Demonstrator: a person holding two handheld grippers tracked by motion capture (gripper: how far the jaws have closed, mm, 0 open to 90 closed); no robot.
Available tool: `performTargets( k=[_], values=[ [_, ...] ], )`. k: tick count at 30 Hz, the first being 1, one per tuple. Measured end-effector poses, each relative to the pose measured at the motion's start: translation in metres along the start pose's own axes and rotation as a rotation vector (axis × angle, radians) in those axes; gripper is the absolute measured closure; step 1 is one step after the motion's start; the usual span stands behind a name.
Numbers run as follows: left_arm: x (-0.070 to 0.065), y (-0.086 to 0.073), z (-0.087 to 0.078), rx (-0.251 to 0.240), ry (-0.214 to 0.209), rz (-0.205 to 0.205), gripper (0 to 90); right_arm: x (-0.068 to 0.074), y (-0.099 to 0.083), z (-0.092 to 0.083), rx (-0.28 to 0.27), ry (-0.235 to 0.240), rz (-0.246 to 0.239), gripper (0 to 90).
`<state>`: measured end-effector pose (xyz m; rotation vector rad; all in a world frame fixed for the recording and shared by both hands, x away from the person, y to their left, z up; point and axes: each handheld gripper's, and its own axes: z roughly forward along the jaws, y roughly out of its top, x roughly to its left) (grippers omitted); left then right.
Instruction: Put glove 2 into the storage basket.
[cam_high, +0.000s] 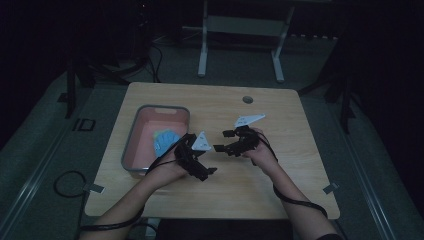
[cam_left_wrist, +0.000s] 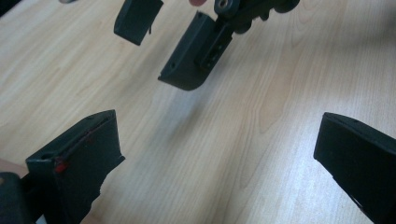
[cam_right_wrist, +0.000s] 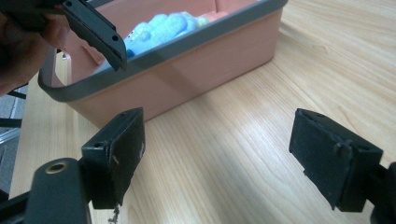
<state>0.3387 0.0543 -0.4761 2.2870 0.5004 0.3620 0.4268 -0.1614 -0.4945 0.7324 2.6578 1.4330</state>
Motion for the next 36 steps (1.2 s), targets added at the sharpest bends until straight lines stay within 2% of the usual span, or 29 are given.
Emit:
performTargets(
  k=[6,14,21,26,36],
  values=[
    [-0.007,0.0,0.01,-0.007,-0.015,-0.001,0.9,-0.004,-0.012,-0.007,-0.008,-0.007,0.015,18.3],
    [-0.022,0.006,0.02,-0.015,-0.027,0.032,0.9,-0.009,-0.033,-0.019,-0.006,-0.022,0.039,18.3],
    [-0.034,0.008,0.032,-0.02,-0.068,0.05,0.9,-0.012,-0.05,-0.03,-0.006,-0.042,0.05,18.3],
    [-0.04,0.005,0.042,-0.005,-0.088,0.061,0.9,-0.012,-0.062,-0.036,0.002,-0.057,0.054,18.3],
    [-0.051,-0.001,0.058,-0.016,-0.139,0.059,0.9,-0.012,-0.085,-0.043,0.025,-0.071,0.078,18.3]
  ],
)
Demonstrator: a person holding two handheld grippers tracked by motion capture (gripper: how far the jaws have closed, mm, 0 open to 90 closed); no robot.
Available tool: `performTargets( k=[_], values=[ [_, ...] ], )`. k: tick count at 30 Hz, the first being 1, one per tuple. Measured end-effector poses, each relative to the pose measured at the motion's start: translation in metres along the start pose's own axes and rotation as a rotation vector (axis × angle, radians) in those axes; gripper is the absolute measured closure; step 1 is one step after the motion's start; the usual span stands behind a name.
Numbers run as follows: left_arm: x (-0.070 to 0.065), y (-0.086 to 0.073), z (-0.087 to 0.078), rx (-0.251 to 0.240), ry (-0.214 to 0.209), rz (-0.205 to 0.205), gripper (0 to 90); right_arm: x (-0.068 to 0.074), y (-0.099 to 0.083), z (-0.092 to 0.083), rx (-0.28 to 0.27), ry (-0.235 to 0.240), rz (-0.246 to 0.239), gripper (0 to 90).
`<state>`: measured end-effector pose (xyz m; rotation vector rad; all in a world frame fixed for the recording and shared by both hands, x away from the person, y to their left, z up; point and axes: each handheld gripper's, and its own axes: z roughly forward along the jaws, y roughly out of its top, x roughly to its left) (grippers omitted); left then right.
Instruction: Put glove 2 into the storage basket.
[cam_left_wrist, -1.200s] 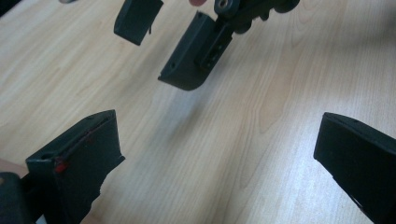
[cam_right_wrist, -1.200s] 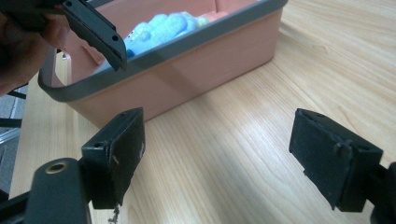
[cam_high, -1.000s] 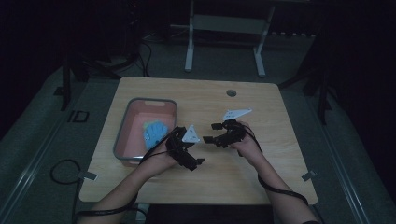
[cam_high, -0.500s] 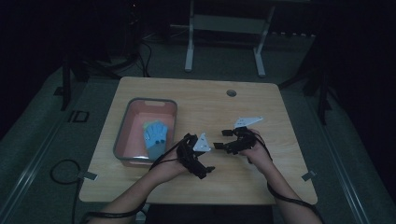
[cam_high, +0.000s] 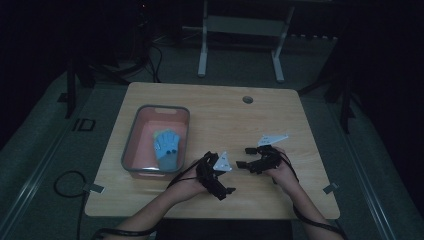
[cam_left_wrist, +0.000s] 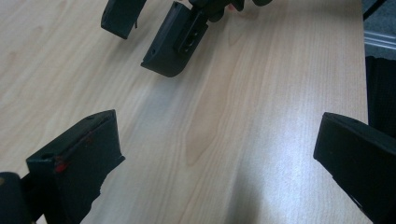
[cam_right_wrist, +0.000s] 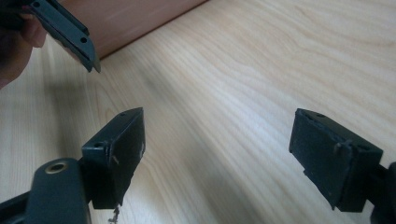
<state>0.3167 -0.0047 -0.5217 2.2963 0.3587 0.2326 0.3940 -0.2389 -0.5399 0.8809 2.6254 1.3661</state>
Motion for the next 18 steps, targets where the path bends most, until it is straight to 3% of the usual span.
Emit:
performTargets(
  k=[18],
  values=[
    [-0.01,-0.009,0.023,0.001,-0.047,0.031,0.9,-0.003,-0.026,-0.015,0.014,-0.038,0.014,18.5]
  ],
)
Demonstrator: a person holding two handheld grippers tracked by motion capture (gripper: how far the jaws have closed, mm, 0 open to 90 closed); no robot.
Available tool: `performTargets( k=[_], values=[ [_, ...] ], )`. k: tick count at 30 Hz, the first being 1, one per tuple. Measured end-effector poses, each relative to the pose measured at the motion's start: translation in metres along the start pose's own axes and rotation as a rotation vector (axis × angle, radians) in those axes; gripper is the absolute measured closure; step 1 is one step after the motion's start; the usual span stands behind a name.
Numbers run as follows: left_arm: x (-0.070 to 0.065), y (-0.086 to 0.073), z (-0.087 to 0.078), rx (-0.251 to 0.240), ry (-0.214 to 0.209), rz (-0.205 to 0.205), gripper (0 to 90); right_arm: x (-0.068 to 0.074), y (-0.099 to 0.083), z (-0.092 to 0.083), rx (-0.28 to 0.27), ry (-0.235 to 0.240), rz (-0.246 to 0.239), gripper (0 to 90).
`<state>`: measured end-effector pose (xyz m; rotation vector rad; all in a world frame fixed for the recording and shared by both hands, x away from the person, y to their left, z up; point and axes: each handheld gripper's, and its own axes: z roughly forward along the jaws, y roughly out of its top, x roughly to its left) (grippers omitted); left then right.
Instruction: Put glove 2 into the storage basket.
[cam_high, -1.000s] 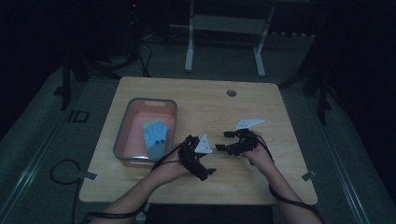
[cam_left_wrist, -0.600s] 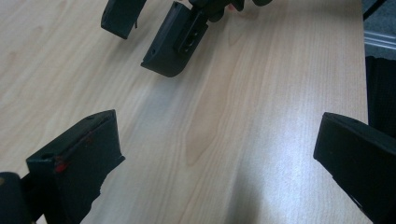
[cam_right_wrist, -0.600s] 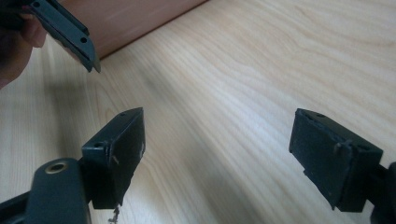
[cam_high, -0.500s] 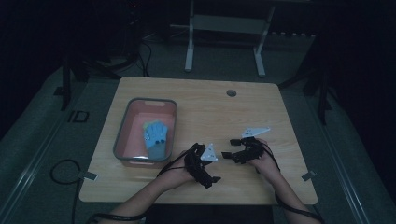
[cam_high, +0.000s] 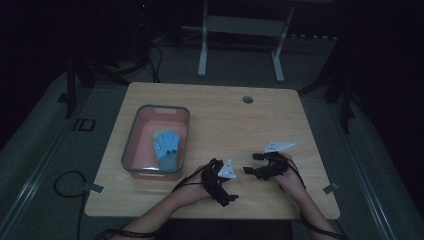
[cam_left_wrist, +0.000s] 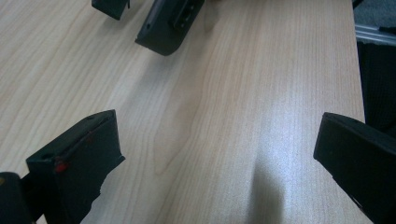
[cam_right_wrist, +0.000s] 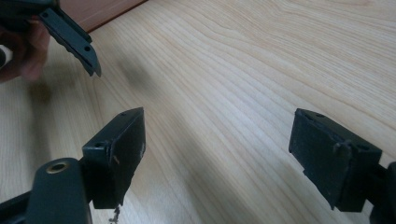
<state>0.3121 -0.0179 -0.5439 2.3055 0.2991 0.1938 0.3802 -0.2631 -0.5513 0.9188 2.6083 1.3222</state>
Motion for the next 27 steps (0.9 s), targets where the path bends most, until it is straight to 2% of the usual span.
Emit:
performTargets(
  k=[4,17,19,27],
  values=[
    [-0.001,-0.002,0.003,-0.008,-0.007,-0.003,0.9,-0.001,-0.004,-0.005,-0.001,-0.011,0.0,18.6],
    [-0.003,-0.01,0.01,0.013,-0.003,0.007,0.9,-0.001,-0.019,-0.016,0.01,-0.029,0.002,18.5],
    [-0.004,-0.011,0.011,0.011,-0.007,-0.002,0.9,-0.001,-0.022,-0.018,0.008,-0.029,0.0,18.6],
    [-0.006,-0.015,0.011,0.002,0.012,0.01,0.9,-0.001,-0.026,-0.02,0.005,-0.049,-0.006,18.5]
  ],
)
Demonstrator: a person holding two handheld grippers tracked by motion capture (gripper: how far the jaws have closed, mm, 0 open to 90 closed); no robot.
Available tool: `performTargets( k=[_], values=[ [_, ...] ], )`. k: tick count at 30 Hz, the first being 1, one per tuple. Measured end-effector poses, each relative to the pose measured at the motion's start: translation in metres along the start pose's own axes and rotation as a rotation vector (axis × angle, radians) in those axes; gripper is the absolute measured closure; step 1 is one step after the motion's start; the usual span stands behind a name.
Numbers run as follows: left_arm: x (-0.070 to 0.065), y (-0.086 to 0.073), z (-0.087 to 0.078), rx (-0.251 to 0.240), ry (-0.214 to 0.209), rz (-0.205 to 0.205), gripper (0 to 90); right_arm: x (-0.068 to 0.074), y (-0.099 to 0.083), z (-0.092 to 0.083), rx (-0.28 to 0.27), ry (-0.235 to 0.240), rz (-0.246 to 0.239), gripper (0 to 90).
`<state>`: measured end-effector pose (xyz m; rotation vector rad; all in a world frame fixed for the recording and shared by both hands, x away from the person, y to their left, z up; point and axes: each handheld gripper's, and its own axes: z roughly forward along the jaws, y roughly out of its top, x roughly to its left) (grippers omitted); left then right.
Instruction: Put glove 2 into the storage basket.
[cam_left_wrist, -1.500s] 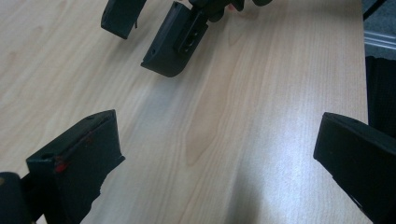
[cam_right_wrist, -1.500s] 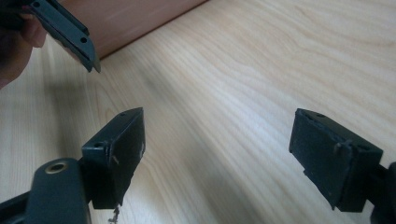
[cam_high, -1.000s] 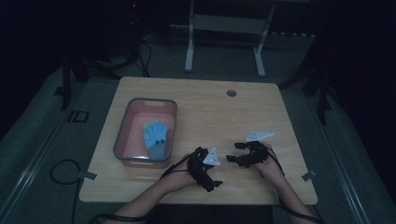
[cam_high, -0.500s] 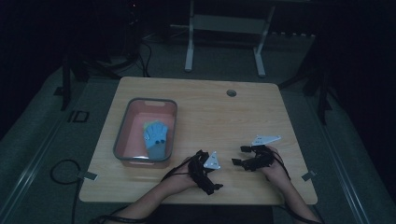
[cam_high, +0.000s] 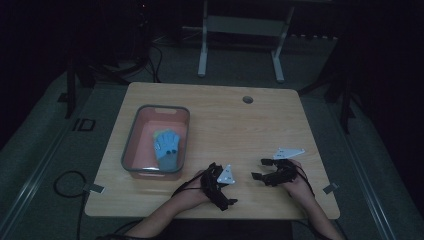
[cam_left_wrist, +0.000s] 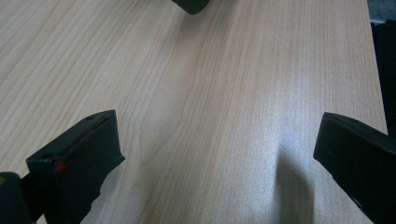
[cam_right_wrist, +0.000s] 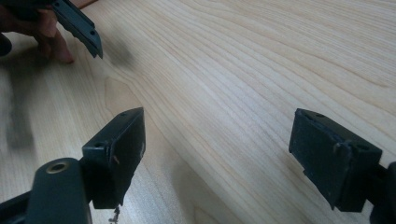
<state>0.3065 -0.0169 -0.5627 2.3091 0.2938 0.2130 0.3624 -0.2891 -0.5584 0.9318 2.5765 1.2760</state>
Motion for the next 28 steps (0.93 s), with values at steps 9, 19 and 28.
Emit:
performTargets(
  k=[9,19,28],
  values=[
    [-0.005,-0.0047,-0.0063,-0.031,0.021,-0.021,0.9,0.002,-0.0013,-0.0008,-0.001,-0.022,-0.024,17.9],
    [-0.0045,-0.009,-0.0087,-0.043,0.041,-0.022,0.9,0.0016,-0.0033,-0.0007,0.005,-0.039,-0.031,17.8],
    [-0.004,-0.0099,-0.0091,-0.05,0.046,-0.026,0.9,0.0012,-0.004,-0.0001,0.008,-0.045,-0.03,17.9]
  ],
)
